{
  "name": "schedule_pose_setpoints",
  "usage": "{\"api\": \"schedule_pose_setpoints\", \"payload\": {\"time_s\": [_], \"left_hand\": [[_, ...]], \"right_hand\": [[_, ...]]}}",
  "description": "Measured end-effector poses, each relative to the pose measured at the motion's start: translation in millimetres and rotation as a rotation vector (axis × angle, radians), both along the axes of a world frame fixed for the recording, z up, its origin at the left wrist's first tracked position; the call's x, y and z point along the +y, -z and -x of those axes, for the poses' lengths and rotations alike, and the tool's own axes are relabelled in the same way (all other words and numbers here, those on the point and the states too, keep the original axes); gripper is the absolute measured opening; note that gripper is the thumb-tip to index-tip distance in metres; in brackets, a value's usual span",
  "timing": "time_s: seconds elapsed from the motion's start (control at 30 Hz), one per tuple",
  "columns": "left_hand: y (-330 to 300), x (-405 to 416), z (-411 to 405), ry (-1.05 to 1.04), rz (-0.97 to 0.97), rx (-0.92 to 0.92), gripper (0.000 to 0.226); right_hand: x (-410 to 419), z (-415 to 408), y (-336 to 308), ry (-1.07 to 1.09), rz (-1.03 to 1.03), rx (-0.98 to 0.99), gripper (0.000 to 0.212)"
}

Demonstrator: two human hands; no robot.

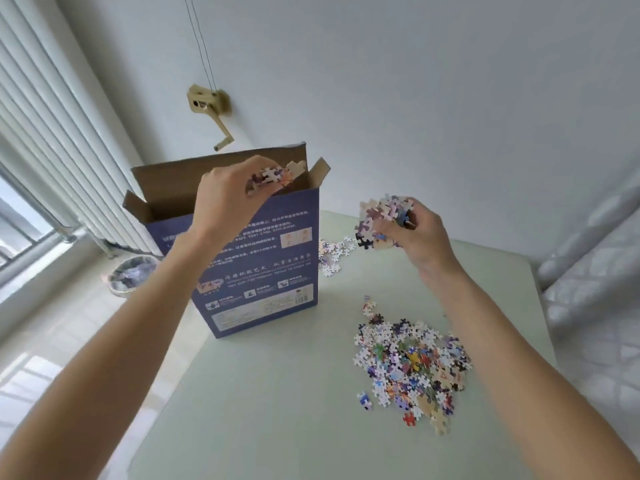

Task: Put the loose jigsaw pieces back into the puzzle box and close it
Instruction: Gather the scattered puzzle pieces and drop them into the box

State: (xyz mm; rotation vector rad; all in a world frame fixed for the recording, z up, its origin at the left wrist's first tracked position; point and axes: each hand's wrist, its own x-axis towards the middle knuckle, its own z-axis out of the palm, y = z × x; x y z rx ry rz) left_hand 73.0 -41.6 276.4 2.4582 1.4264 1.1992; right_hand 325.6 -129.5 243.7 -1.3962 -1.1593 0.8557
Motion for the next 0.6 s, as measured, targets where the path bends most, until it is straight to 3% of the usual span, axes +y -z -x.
{"api": "schedule_pose_setpoints", "payload": {"time_s": [0.1,0.23,0.43,0.6], "left_hand": [[-0.2,32.2,16.4,-0.024,0.003,0.139,0.024],[6.4,53.6,31.8,-0.026,0.142,0.273,0.026],[14.3,67.4,41.9,-0.005,0.339,0.315,0.036],[14.2,66.1,49.4,0.022,0.351,0.263,0.035]], "right_hand": [[35.9,18.5,-26.4,-0.016,-0.091,-0.027,0.025],[83.0,40.5,-54.2,-0.036,-0.191,-0.122,0.026],[123.6,75.5,-68.2,-0.124,-0.333,-0.496,0.033],[134.7,94.3,-52.7,-0.292,-0.404,-0.768,0.033]]}}
